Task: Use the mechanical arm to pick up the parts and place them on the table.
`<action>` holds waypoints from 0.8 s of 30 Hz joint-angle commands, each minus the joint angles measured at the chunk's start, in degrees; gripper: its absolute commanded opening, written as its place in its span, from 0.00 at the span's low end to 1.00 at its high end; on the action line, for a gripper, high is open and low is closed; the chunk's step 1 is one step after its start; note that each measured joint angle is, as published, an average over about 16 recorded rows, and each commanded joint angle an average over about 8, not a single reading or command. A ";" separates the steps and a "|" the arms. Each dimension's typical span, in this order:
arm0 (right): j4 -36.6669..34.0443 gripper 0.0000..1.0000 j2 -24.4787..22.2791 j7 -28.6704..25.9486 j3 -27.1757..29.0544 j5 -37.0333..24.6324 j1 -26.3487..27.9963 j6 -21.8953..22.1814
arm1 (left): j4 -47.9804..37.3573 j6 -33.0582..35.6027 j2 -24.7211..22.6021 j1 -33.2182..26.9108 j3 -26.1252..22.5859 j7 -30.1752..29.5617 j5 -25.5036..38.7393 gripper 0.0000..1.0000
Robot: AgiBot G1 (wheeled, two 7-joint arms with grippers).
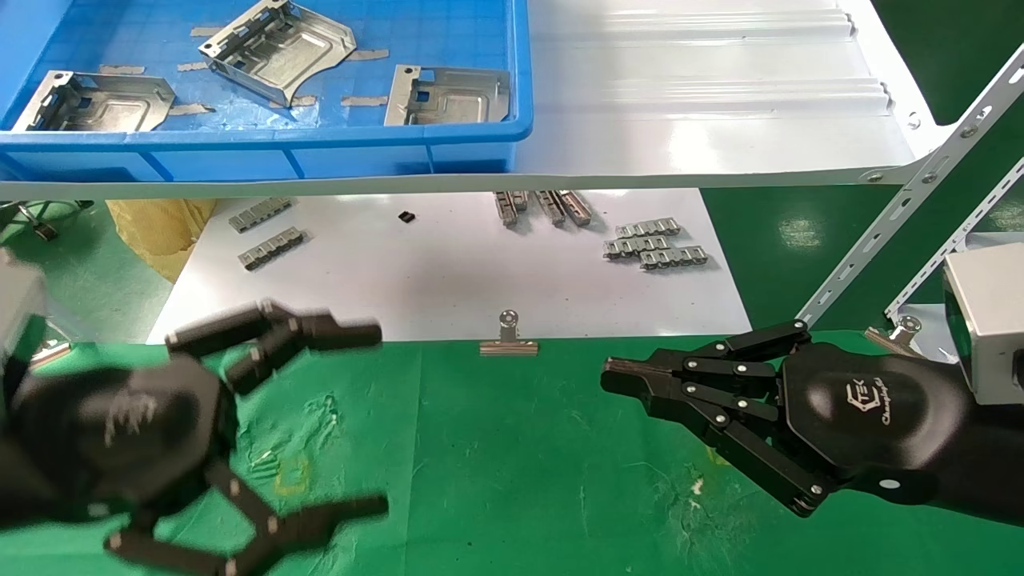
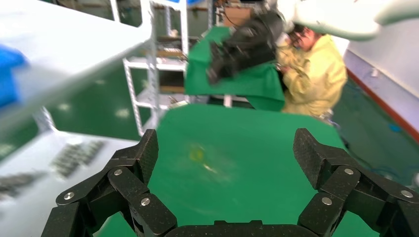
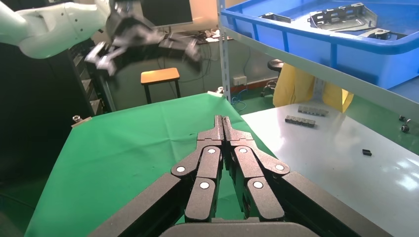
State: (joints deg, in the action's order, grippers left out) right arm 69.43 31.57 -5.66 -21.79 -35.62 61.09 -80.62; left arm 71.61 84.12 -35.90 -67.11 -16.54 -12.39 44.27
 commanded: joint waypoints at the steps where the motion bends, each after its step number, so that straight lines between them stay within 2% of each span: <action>1: 0.00 0.00 0.00 0.00 0.00 0.00 0.00 0.00 | -0.14 -0.71 -0.06 -1.34 0.09 -0.40 0.47 1.00; 7: 0.00 0.00 0.00 0.00 0.00 0.00 0.00 0.00 | -6.36 -0.69 -3.06 -12.04 -2.42 -3.02 5.76 1.00; 8: 0.00 0.06 0.00 0.00 0.00 0.00 0.00 0.00 | -7.98 -0.45 -3.79 -14.03 -2.92 -3.12 6.75 1.00; 15: 0.00 0.93 0.00 0.00 0.00 0.00 0.00 0.00 | -22.36 -0.14 -9.04 -26.35 -5.60 -1.08 13.18 1.00; 16: 0.00 1.00 0.00 0.00 0.00 0.00 0.00 0.00 | -24.56 -0.36 -9.70 -27.72 -5.92 -0.56 14.05 1.00; 24: 0.00 1.00 0.00 0.00 0.00 0.00 0.00 0.00 | -42.51 -5.25 -15.29 -38.03 -8.53 4.85 21.21 1.00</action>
State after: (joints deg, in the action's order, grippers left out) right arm 69.43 31.57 -5.66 -21.79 -35.62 61.09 -80.62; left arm 29.51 78.16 -51.21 -104.82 -24.94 -7.55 65.16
